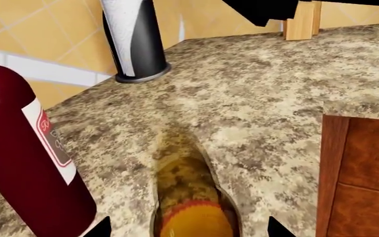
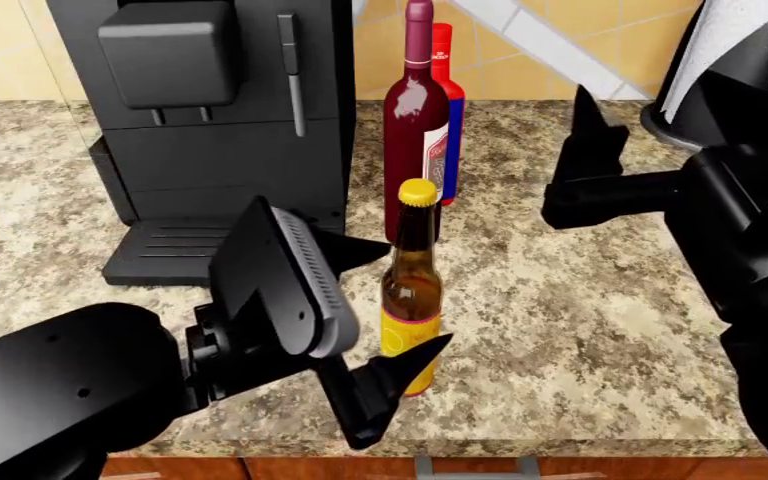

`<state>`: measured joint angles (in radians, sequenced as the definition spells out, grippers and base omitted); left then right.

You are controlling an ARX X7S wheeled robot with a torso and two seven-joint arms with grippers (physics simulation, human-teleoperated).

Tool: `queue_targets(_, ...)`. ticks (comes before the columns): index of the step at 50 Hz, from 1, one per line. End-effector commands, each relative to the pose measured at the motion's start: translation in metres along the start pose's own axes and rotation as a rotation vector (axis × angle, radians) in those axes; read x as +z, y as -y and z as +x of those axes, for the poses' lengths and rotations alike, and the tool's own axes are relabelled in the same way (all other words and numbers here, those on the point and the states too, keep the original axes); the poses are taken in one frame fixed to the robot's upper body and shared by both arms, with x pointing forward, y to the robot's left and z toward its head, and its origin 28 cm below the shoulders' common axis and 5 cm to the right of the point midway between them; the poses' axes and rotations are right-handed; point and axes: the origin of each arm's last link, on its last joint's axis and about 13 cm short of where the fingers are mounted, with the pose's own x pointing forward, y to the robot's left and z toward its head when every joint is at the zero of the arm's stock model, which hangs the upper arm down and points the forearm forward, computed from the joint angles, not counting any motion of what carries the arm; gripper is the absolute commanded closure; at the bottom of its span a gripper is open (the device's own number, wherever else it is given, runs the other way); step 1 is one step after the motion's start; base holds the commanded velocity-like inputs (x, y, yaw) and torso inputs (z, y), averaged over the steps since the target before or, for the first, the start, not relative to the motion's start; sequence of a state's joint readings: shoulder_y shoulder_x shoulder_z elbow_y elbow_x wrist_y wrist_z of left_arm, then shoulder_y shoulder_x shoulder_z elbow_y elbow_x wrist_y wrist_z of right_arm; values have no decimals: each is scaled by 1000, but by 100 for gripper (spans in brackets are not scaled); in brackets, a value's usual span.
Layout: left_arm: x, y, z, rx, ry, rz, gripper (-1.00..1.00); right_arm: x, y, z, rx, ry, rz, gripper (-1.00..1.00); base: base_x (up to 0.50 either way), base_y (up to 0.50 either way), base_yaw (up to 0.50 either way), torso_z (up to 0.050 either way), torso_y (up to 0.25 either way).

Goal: Move the drinks to the dining counter.

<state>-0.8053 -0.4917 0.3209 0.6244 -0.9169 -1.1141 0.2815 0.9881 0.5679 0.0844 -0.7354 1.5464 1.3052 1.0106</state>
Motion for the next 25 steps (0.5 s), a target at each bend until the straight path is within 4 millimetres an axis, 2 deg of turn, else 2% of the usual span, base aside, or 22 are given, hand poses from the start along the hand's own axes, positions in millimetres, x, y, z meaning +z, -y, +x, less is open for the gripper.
queue_targets(1, -4, -6, 9, -25, 14, -21, -100, 0, 3, -7, -18, -3, -2, -100, 0, 0, 0, 0, 0)
queue_targets(5, -8, -7, 9, -45, 27, -40, -100, 0, 3, -8, -21, -5, -5, -100, 0, 0, 0, 0, 0)
queue_targets(6, -9, -7, 9, -36, 26, -36, 100, 0, 3, -8, -21, -5, -5, -100, 0, 0, 0, 0, 0)
queue_targets(20, -11, -3, -10, 23, 82, -53, 100, -1, 2, -7, -15, -5, -3, -100, 0, 0, 0, 0, 0)
queue_targets(25, 6, 0, -18, 140, 185, -27, 100, -2, 0, -6, -11, -6, -3, -100, 0, 0, 0, 0, 0)
